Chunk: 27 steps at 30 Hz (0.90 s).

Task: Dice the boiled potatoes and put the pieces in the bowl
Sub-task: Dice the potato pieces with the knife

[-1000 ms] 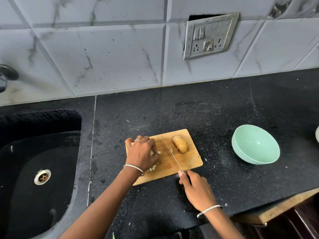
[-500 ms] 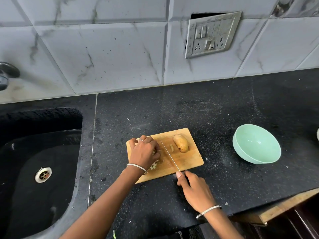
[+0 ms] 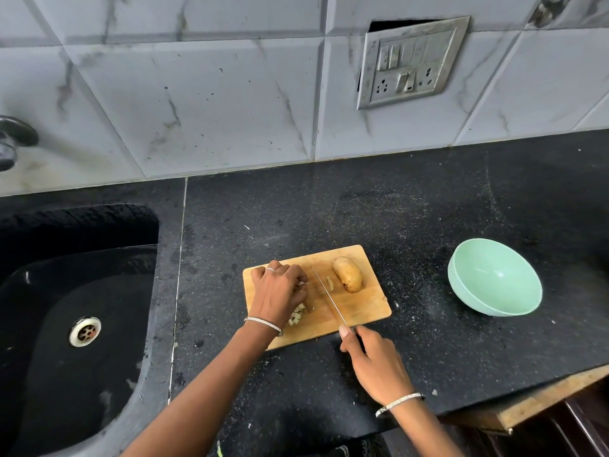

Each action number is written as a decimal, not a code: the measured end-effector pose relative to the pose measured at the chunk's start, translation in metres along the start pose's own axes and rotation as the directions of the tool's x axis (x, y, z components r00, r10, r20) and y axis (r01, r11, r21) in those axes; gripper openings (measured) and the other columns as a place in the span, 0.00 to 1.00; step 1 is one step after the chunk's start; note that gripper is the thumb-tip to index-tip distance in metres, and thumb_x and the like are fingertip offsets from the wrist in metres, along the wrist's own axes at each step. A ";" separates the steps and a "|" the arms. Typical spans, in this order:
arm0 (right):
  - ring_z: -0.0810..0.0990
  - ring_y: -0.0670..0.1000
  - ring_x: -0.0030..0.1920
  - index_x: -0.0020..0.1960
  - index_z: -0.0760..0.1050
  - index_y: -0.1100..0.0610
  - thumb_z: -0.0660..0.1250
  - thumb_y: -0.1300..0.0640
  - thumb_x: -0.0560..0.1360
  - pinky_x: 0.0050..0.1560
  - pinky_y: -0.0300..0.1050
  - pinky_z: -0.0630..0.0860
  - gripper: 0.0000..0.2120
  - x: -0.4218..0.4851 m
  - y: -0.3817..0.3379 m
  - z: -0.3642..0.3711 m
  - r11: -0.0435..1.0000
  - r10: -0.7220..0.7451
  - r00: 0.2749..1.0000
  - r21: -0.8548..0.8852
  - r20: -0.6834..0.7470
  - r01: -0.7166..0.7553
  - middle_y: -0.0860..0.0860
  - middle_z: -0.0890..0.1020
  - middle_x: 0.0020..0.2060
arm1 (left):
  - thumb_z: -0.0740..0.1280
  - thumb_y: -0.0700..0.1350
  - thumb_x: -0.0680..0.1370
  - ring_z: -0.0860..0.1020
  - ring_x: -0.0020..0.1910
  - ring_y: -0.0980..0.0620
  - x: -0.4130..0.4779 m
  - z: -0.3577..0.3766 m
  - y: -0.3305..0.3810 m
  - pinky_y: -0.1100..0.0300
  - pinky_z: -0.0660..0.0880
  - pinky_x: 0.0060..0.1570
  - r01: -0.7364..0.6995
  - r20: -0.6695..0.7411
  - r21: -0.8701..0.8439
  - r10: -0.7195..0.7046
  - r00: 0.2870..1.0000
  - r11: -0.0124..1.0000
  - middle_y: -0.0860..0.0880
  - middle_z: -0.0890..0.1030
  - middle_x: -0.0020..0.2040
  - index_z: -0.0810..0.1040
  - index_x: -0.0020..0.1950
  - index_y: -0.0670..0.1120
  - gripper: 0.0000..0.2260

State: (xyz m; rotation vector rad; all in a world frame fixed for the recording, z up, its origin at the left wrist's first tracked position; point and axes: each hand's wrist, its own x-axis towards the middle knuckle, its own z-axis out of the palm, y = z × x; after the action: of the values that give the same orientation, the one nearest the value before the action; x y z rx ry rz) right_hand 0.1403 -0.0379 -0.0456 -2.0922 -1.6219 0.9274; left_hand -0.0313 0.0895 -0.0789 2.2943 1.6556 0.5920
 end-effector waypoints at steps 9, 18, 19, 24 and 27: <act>0.72 0.44 0.32 0.45 0.77 0.53 0.53 0.41 0.82 0.36 0.40 0.67 0.21 0.003 -0.005 -0.006 1.000 0.001 1.000 0.006 0.026 -0.001 0.42 0.73 0.27 | 0.73 0.45 0.71 0.75 0.46 0.51 -0.001 -0.015 0.001 0.58 0.52 0.43 0.055 0.035 -0.095 -0.052 0.998 0.994 0.56 0.81 0.37 0.81 0.42 0.52 0.03; 0.73 0.43 0.33 0.45 0.77 0.52 0.54 0.40 0.81 0.37 0.45 0.67 0.20 0.014 -0.009 -0.021 1.000 -0.026 0.995 -0.004 0.099 0.026 0.41 0.75 0.28 | 0.68 0.46 0.77 0.76 0.50 0.50 -0.011 -0.017 0.005 0.51 0.59 0.48 0.064 0.006 0.057 -0.065 0.998 0.996 0.57 0.82 0.44 0.83 0.47 0.56 0.05; 0.74 0.43 0.34 0.45 0.77 0.52 0.53 0.40 0.81 0.37 0.44 0.67 0.21 0.015 -0.007 -0.025 1.000 -0.030 0.994 -0.004 0.104 0.031 0.40 0.76 0.30 | 0.69 0.48 0.76 0.76 0.50 0.50 -0.012 -0.017 0.006 0.50 0.60 0.49 0.072 -0.012 0.067 -0.072 0.997 0.995 0.58 0.83 0.45 0.83 0.47 0.56 0.04; 0.70 0.41 0.29 0.44 0.77 0.52 0.54 0.40 0.81 0.32 0.36 0.64 0.21 0.023 0.001 -0.039 1.000 -0.016 0.997 0.008 0.076 0.015 0.38 0.74 0.24 | 0.69 0.44 0.75 0.75 0.55 0.50 -0.012 -0.015 0.017 0.48 0.59 0.53 0.173 -0.083 0.108 -0.165 0.983 0.979 0.58 0.82 0.51 0.82 0.49 0.56 0.07; 0.73 0.45 0.32 0.44 0.77 0.51 0.54 0.41 0.81 0.38 0.46 0.67 0.20 0.025 0.007 -0.045 1.000 -0.009 0.997 0.001 0.077 0.009 0.41 0.74 0.26 | 0.66 0.44 0.74 0.74 0.57 0.50 -0.008 -0.012 0.034 0.49 0.60 0.53 0.234 -0.062 0.111 -0.229 0.972 0.966 0.57 0.82 0.52 0.80 0.55 0.56 0.12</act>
State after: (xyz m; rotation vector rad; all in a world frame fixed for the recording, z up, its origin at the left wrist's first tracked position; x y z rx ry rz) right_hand 0.1795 -0.0108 -0.0240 -2.0708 -1.6671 1.0167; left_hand -0.0100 0.0704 -0.0550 2.1339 1.9957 0.5132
